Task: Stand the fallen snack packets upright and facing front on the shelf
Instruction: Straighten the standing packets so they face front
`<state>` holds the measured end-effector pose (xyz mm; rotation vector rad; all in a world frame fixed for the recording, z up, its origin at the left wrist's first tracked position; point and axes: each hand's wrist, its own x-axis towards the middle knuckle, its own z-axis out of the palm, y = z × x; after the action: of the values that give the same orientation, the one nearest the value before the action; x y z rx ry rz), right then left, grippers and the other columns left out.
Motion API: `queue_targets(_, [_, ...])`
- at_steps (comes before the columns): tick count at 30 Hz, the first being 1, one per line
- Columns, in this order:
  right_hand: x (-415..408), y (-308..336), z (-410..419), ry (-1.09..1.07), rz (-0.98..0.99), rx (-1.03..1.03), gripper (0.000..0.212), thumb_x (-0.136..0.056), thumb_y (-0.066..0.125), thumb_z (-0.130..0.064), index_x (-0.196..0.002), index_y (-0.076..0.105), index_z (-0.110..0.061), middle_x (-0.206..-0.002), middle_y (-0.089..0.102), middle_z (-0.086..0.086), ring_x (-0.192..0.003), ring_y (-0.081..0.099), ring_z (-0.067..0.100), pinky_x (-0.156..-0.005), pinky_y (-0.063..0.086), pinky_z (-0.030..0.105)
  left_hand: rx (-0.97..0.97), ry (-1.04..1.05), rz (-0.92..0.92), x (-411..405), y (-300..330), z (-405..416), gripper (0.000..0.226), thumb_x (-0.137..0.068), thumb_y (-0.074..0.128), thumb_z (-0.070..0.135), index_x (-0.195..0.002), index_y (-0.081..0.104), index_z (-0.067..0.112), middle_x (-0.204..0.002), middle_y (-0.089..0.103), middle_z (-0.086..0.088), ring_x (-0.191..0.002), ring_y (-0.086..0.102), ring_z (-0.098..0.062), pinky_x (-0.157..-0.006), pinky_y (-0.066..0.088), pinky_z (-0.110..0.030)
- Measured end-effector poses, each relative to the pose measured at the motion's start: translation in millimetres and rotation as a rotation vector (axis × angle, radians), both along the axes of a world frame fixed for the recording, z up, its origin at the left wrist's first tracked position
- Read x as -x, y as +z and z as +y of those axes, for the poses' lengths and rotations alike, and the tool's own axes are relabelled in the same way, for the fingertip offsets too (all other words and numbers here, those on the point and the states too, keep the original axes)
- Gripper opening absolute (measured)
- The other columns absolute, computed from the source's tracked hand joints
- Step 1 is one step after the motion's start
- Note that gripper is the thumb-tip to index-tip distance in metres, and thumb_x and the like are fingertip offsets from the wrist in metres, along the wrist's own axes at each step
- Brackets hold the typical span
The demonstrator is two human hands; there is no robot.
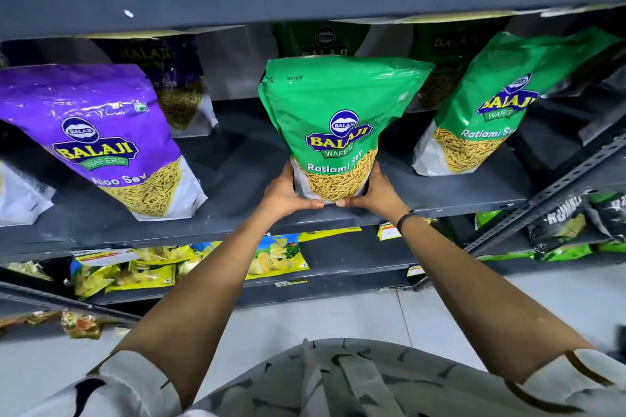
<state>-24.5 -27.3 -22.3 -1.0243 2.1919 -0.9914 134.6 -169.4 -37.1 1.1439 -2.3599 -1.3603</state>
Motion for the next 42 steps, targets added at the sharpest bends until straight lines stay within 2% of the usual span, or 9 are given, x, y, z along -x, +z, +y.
queue_targets(8, [-1,-5,4,-0.011,0.001,0.062,0.098,-0.054,0.09,-0.032,-0.13,0.033,-0.008,-0.133,0.053,0.012,-0.127,0.047,0.031,-0.104,0.042,0.048,0.05,0.035,0.102,-10,-3,18,0.08,-0.063,0.084,0.027,-0.129,0.041,0.016,-0.13,0.058,-0.006,-0.118,0.055,-0.023,-0.087,0.043,-0.026])
queue_targets(15, [11,-14,22,0.004,-0.076,0.153,0.092,-0.06,0.087,-0.021,-0.135,0.033,-0.012,-0.134,0.054,0.01,-0.121,0.05,0.02,-0.095,0.039,0.025,0.32,0.435,0.199,-26,-12,75,0.04,-0.069,0.078,0.016,-0.101,0.056,0.006,-0.099,0.063,-0.01,-0.096,0.056,-0.03,-0.086,0.045,-0.043])
queue_targets(20, [27,-14,48,-0.062,-0.095,0.231,0.067,-0.069,0.082,-0.021,-0.128,0.052,-0.012,-0.12,0.065,0.01,-0.112,0.058,0.015,-0.091,0.042,0.01,0.502,0.108,0.268,-13,-15,120,0.016,-0.082,0.065,0.025,-0.09,0.058,0.014,-0.085,0.062,-0.001,-0.084,0.054,-0.02,-0.076,0.044,-0.035])
queue_targets(22, [40,-14,61,-0.153,-0.074,0.267,0.049,-0.072,0.08,-0.023,-0.115,0.062,-0.009,-0.107,0.07,0.009,-0.103,0.064,0.016,-0.079,0.042,-0.001,0.539,-0.056,0.268,7,-9,126,0.018,-0.083,0.063,0.024,-0.097,0.059,0.013,-0.094,0.064,-0.004,-0.091,0.056,-0.022,-0.082,0.044,-0.033])
queue_targets(25, [66,-14,84,-0.329,-0.069,0.343,0.03,-0.071,0.08,-0.021,-0.092,0.065,-0.006,-0.09,0.071,0.013,-0.084,0.065,0.019,-0.075,0.05,0.008,0.512,-0.239,0.272,47,-3,136,0.032,-0.083,0.062,0.023,-0.112,0.057,0.011,-0.111,0.063,-0.008,-0.105,0.057,-0.025,-0.093,0.04,-0.029])
queue_targets(29, [111,-11,111,-0.468,0.056,0.362,0.043,-0.065,0.084,-0.028,-0.075,0.045,-0.012,-0.073,0.051,0.003,-0.068,0.049,0.02,-0.055,0.035,0.016,0.331,-0.237,0.266,108,-1,146,0.062,-0.079,0.069,0.022,-0.134,0.042,0.013,-0.133,0.053,-0.01,-0.123,0.051,-0.025,-0.104,0.042,-0.039])
queue_targets(33, [153,-8,128,-0.518,0.051,0.339,0.062,-0.058,0.088,-0.033,-0.085,0.036,-0.012,-0.083,0.043,0.006,-0.076,0.045,0.023,-0.068,0.038,0.029,0.066,-0.07,0.313,166,-1,137,0.1,-0.066,0.081,0.008,-0.144,0.019,0.003,-0.153,0.026,-0.015,-0.14,0.03,-0.03,-0.116,0.027,-0.045])
queue_targets(37, [182,-3,123,-0.357,-0.077,0.267,0.096,-0.058,0.088,-0.028,-0.132,0.03,-0.009,-0.133,0.043,0.011,-0.119,0.044,0.02,-0.106,0.038,0.034,-0.095,-0.052,0.242,203,4,111,0.121,-0.057,0.085,0.002,-0.147,0.003,0.005,-0.156,0.021,-0.015,-0.143,0.023,-0.025,-0.118,0.024,-0.045])
queue_targets(42, [199,-1,108,-0.13,-0.163,0.145,0.111,-0.059,0.088,-0.025,-0.143,0.016,-0.015,-0.146,0.04,0.006,-0.134,0.04,0.022,-0.1,0.035,0.022,-0.073,-0.074,0.224,225,7,110,0.118,-0.055,0.087,0.002,-0.146,0.011,0.007,-0.147,0.035,-0.008,-0.128,0.031,-0.009,-0.093,0.029,0.0])
